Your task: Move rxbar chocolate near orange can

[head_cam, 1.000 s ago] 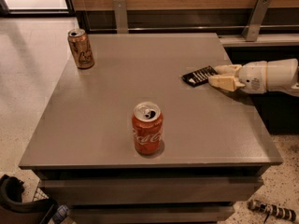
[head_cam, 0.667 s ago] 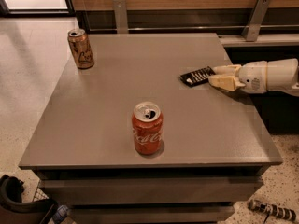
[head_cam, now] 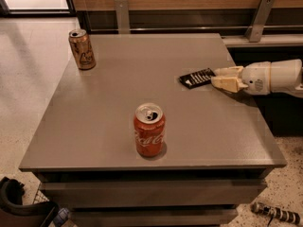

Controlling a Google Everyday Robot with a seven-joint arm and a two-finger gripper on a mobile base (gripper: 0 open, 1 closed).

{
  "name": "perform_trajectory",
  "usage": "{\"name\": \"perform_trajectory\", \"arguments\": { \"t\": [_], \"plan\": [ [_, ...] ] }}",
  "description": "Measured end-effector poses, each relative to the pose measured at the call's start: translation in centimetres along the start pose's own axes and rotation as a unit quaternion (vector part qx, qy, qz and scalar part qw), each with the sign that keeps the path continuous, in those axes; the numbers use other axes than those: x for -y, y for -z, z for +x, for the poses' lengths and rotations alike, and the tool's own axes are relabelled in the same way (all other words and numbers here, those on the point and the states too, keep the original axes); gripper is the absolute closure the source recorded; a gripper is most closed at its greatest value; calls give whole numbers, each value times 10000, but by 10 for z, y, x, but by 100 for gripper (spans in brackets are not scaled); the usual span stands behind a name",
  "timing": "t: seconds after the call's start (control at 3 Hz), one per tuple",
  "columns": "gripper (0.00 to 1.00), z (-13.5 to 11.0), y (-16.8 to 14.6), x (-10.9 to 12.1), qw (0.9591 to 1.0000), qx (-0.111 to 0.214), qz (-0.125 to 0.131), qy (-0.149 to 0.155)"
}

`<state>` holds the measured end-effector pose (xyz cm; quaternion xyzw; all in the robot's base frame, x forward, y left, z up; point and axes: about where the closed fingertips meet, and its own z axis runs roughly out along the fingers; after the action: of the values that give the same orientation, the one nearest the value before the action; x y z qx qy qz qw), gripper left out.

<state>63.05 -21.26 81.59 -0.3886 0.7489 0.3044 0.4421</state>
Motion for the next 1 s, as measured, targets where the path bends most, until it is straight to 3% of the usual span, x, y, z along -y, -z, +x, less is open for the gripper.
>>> {"name": "perform_trajectory", "arguments": {
  "t": [0.33, 0.67, 1.0],
  "plan": [
    [100, -2, 1, -1, 10000, -8, 18, 26],
    [100, -45, 19, -21, 9978, -162, 360, 536],
    [100, -99, 36, -42, 9902, -405, 721, 1125]
  ]
}}
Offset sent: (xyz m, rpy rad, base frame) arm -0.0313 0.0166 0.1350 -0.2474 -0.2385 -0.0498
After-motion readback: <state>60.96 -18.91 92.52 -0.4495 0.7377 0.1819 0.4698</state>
